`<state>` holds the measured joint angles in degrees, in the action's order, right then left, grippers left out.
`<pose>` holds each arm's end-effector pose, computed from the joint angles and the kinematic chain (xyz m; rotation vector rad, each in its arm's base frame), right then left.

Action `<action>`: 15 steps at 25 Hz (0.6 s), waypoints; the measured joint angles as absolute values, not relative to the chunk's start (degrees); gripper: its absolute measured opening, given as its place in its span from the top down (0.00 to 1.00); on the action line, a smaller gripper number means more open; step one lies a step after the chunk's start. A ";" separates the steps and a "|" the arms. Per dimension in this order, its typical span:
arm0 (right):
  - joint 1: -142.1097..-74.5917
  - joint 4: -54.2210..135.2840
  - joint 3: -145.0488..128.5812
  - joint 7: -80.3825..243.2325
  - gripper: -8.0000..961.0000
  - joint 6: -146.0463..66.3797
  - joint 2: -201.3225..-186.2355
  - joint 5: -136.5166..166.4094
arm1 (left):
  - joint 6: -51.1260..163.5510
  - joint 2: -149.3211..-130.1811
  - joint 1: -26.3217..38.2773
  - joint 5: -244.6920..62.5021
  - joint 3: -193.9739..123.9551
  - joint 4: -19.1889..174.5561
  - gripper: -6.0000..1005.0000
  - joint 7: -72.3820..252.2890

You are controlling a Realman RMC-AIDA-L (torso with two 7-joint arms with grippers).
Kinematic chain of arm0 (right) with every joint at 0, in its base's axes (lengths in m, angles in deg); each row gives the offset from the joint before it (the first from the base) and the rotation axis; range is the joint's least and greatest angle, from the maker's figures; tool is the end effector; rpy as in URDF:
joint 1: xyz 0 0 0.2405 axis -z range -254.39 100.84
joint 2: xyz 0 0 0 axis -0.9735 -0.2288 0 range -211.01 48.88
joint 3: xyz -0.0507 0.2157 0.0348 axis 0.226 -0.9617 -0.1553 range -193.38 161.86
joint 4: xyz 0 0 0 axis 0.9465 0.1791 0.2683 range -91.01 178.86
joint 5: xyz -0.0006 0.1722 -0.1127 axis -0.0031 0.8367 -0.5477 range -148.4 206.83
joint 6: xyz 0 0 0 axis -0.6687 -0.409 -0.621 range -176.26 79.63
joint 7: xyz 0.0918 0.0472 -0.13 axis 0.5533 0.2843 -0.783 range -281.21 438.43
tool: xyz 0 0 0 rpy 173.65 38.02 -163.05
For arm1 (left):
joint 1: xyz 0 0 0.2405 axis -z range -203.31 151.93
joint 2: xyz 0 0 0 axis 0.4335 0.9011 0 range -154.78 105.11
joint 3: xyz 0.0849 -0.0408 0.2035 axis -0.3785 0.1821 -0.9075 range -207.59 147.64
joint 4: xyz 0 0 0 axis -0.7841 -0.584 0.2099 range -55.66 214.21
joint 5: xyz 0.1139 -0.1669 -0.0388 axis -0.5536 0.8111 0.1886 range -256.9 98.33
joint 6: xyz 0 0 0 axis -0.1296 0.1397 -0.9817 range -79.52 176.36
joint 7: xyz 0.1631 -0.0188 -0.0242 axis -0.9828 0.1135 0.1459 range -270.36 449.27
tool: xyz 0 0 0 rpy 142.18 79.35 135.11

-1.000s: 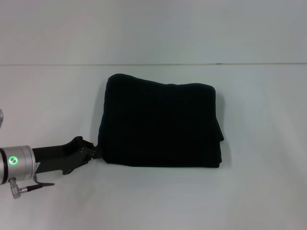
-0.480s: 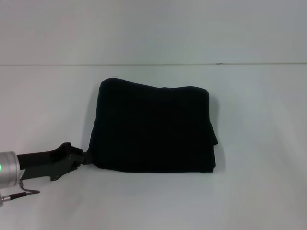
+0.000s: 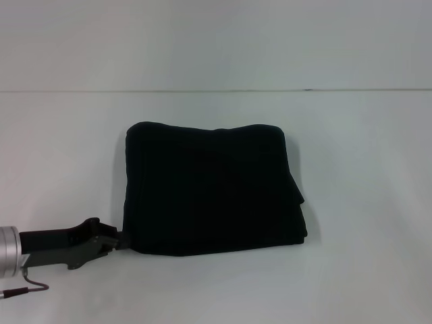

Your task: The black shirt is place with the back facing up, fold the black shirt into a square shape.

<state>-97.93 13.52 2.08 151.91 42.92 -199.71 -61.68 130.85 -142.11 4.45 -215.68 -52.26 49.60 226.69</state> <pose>0.2792 0.3104 0.0878 -1.9225 0.7360 1.2139 -0.3016 0.3006 -0.0106 -1.9286 -2.2091 -0.6178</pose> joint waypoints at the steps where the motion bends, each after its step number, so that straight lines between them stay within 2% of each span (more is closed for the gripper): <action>1: -97.97 13.52 2.08 151.91 0.11 42.92 -199.72 -61.67 | 130.73 -142.12 4.45 -215.66 -52.14 49.61 0.96 226.69; 12: -98.18 13.52 2.07 151.97 0.11 42.71 -199.72 -61.66 | 131.37 -141.67 4.36 -215.67 -50.62 49.49 0.96 227.40; 15: -98.38 13.52 2.08 151.99 0.11 42.68 -199.72 -61.66 | 133.40 -141.27 3.91 -215.74 -48.78 48.34 0.89 227.42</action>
